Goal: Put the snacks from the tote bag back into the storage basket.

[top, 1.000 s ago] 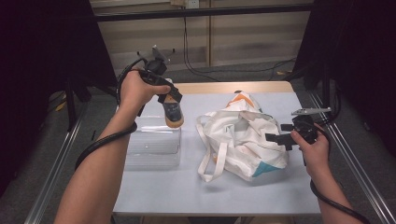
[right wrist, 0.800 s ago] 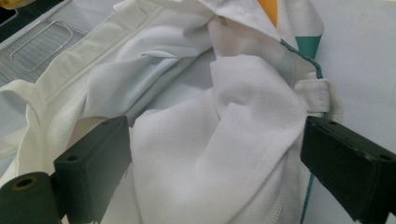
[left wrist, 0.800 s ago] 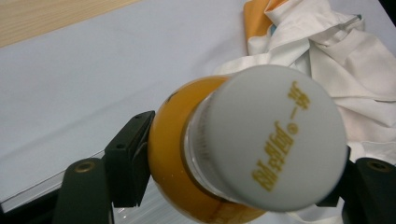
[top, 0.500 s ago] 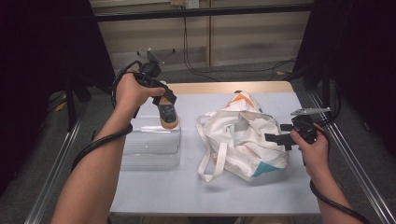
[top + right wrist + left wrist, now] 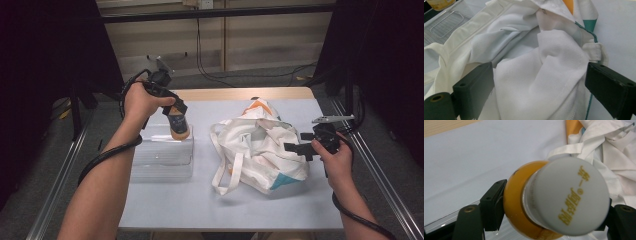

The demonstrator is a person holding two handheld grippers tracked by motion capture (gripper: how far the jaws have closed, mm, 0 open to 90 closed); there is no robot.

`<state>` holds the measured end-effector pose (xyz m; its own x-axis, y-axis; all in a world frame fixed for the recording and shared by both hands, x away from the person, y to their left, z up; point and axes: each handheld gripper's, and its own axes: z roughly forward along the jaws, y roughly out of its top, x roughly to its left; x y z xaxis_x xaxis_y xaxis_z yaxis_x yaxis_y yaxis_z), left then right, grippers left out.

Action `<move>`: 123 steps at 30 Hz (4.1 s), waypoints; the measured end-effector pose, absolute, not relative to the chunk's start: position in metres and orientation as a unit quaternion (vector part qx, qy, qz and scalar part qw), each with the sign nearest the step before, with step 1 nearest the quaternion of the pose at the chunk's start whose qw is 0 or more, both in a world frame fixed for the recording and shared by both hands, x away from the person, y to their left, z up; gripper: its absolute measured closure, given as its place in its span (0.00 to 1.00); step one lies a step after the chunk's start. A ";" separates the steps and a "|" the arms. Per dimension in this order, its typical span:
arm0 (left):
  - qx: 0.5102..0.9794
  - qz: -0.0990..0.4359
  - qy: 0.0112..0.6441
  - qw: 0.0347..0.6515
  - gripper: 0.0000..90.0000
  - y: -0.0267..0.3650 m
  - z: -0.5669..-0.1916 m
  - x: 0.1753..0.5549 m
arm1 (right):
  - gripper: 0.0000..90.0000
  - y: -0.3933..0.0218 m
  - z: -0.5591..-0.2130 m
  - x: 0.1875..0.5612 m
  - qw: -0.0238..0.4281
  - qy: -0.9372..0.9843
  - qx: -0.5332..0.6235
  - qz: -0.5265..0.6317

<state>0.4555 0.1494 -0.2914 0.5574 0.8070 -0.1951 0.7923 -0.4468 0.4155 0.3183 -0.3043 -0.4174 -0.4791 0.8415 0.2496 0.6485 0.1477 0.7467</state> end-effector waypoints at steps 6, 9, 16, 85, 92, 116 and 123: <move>0.850 0.014 0.472 0.232 0.34 0.152 -0.300 0.458 | 0.09 -0.305 -0.417 0.318 0.114 0.748 0.497 0.424; 0.850 0.012 0.473 0.232 0.33 0.151 -0.304 0.458 | 0.09 -0.305 -0.417 0.318 0.113 0.746 0.501 0.424; 0.855 0.010 0.467 0.226 0.33 0.150 -0.312 0.460 | 0.09 -0.304 -0.417 0.318 0.113 0.748 0.499 0.424; 0.873 0.008 0.441 0.211 0.32 0.143 -0.358 0.452 | 0.09 -0.303 -0.416 0.314 0.118 0.752 0.495 0.419; 0.860 -0.007 0.458 0.226 0.27 0.148 -0.359 0.449 | 0.09 -0.298 -0.413 0.315 0.119 0.754 0.487 0.424; 0.852 -0.002 0.460 0.252 0.22 0.171 -0.353 0.425 | 0.09 -0.296 -0.410 0.313 0.122 0.753 0.487 0.425; 0.848 -0.006 0.463 0.258 0.21 0.179 -0.361 0.420 | 0.09 -0.294 -0.411 0.314 0.120 0.755 0.486 0.423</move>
